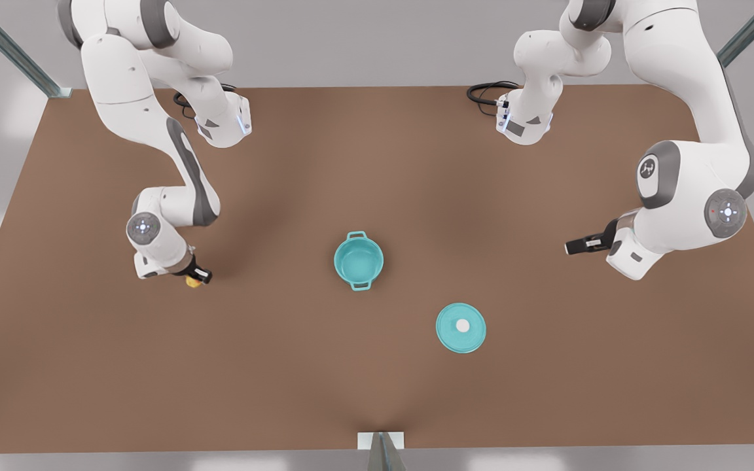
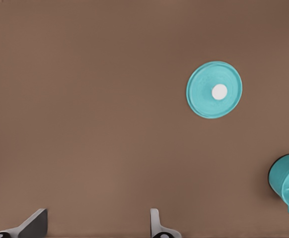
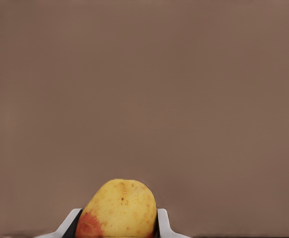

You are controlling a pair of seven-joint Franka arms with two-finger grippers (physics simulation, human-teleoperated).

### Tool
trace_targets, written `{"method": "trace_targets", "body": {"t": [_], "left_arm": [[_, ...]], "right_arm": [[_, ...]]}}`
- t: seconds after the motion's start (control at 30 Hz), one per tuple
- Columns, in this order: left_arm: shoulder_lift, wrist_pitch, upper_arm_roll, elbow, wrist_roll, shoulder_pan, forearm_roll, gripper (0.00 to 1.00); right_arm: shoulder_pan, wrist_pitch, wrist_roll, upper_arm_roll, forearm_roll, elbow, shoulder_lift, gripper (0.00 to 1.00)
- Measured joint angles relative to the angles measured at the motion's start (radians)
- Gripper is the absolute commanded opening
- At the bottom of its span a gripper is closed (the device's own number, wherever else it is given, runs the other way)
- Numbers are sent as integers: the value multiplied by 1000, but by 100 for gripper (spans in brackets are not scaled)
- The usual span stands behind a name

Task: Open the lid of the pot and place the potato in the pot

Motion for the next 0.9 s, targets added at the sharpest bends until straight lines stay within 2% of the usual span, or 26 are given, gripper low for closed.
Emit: {"method": "trace_targets", "body": {"t": [0.33,0.63,0.9], "left_arm": [[6,1,0,-7,59,-1,1,100],[12,9,1,0,91,5,3,100],[12,11,1,1,108,5,4,100]], "right_arm": [[19,-195,156,265,20,172,-51,55],[237,-361,376,279,15,480,134,55],[370,-433,552,247,10,600,252,55]]}}
